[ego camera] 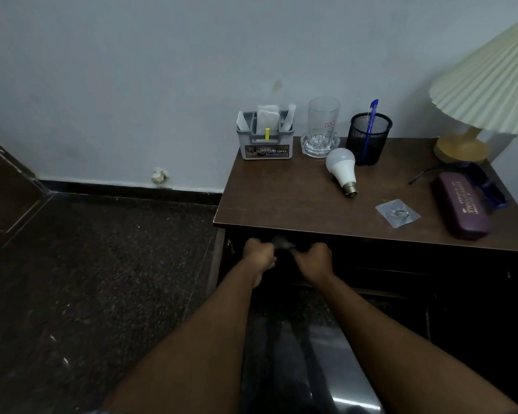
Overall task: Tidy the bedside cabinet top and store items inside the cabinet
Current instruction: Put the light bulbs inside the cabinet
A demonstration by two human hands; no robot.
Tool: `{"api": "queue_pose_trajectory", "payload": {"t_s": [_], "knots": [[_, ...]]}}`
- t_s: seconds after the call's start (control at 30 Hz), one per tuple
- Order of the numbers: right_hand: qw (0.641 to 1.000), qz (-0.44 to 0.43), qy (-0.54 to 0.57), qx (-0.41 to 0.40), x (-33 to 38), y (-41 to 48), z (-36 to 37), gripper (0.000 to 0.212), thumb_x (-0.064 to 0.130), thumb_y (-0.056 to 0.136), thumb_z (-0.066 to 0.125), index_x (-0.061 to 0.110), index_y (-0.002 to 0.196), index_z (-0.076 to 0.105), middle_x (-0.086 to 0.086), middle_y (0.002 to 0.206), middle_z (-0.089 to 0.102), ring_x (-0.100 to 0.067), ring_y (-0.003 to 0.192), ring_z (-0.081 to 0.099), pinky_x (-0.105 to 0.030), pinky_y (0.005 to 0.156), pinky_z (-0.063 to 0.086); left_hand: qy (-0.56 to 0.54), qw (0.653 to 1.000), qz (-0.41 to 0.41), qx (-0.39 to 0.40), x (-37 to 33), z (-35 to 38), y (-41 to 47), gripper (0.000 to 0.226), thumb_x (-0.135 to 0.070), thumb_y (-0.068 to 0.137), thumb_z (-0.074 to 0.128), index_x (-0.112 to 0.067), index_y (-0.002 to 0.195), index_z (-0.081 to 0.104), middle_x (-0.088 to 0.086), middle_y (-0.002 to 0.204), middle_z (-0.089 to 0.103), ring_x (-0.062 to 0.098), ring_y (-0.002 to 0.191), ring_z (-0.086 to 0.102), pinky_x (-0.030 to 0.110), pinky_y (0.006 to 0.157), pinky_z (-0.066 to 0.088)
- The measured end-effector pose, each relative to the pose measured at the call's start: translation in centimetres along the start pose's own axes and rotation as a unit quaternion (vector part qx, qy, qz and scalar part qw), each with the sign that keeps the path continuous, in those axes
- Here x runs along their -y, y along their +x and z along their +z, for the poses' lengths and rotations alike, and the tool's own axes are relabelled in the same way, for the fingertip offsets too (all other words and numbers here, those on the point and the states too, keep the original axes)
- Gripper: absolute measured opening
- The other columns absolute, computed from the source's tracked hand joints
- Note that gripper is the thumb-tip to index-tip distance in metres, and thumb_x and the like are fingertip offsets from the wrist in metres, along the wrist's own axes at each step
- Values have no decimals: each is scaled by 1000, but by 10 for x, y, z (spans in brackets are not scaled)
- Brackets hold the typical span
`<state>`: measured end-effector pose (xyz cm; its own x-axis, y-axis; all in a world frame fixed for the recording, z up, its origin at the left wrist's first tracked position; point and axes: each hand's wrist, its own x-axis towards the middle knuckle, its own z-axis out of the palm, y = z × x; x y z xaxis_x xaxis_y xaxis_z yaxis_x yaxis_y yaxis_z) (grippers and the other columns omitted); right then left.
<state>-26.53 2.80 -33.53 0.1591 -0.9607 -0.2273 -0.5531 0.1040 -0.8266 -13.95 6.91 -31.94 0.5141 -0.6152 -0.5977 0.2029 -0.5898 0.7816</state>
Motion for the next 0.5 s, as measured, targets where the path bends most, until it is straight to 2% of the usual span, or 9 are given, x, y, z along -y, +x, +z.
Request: {"api": "queue_pose_trajectory", "payload": {"t_s": [0.03, 0.1, 0.17, 0.2, 0.27, 0.33, 0.4, 0.5], "knots": [[999, 27, -33, 23, 3, 8, 5, 33, 23, 91, 71, -6, 106, 73, -23, 108, 73, -33, 107, 69, -29, 72, 43, -20, 1000, -2, -1, 1, 0, 5, 19, -6, 97, 54, -7, 115, 46, 9, 91, 60, 21, 75, 59, 31, 66, 53], [989, 80, -89, 88, 7, 20, 11, 40, 27, 102, 53, -3, 126, 65, -22, 130, 64, -33, 125, 58, -31, 94, 44, -49, 999, -7, 1, 3, 0, 14, 21, -4, 96, 51, -3, 117, 49, 8, 89, 57, 20, 75, 56, 29, 64, 48], [980, 99, -105, 134, 12, 30, 18, 47, 24, 109, 34, 2, 149, 42, -18, 155, 42, -31, 144, 39, -33, 115, 31, -78, 997, -15, -6, 4, -1, 23, 17, -4, 96, 49, -9, 112, 46, 6, 91, 57, 19, 78, 58, 30, 68, 51], [978, 85, -117, 149, 17, 34, 21, 48, 23, 110, 29, 5, 155, 31, -15, 163, 29, -30, 149, 29, -34, 119, 24, -90, 996, -21, -7, 5, -2, 28, 18, -4, 96, 48, -12, 112, 45, 5, 94, 58, 20, 82, 60, 31, 70, 52], [967, 90, -134, 196, 24, 36, 26, 50, 22, 111, 27, 8, 158, 19, -12, 166, 17, -29, 152, 21, -32, 120, 18, -101, 994, -35, 1, 5, -2, 36, 24, -7, 97, 45, -18, 119, 44, 5, 105, 60, 21, 92, 61, 32, 75, 53], [963, 84, -118, 227, 27, 39, 29, 49, 17, 111, 29, 4, 157, 20, -15, 165, 19, -28, 151, 23, -28, 116, 20, -93, 994, -49, 7, 6, -2, 44, 21, -10, 99, 43, -19, 118, 48, 1, 102, 60, 18, 89, 59, 34, 79, 52], [960, 97, -99, 244, 27, 43, 30, 47, 10, 110, 30, -1, 154, 23, -19, 163, 23, -31, 149, 26, -29, 115, 22, -72, 996, -51, 6, 7, -1, 52, 13, -13, 101, 41, -17, 102, 53, -2, 90, 56, 15, 78, 54, 36, 81, 48], [955, 18, -176, 236, 27, 46, 28, 48, 10, 110, 28, -2, 155, 20, -20, 163, 21, -32, 150, 24, -31, 118, 21, -61, 997, -51, -12, 13, 2, 60, 27, -15, 103, 38, -25, 84, 54, -2, 84, 55, 14, 75, 50, 35, 82, 47]]}}
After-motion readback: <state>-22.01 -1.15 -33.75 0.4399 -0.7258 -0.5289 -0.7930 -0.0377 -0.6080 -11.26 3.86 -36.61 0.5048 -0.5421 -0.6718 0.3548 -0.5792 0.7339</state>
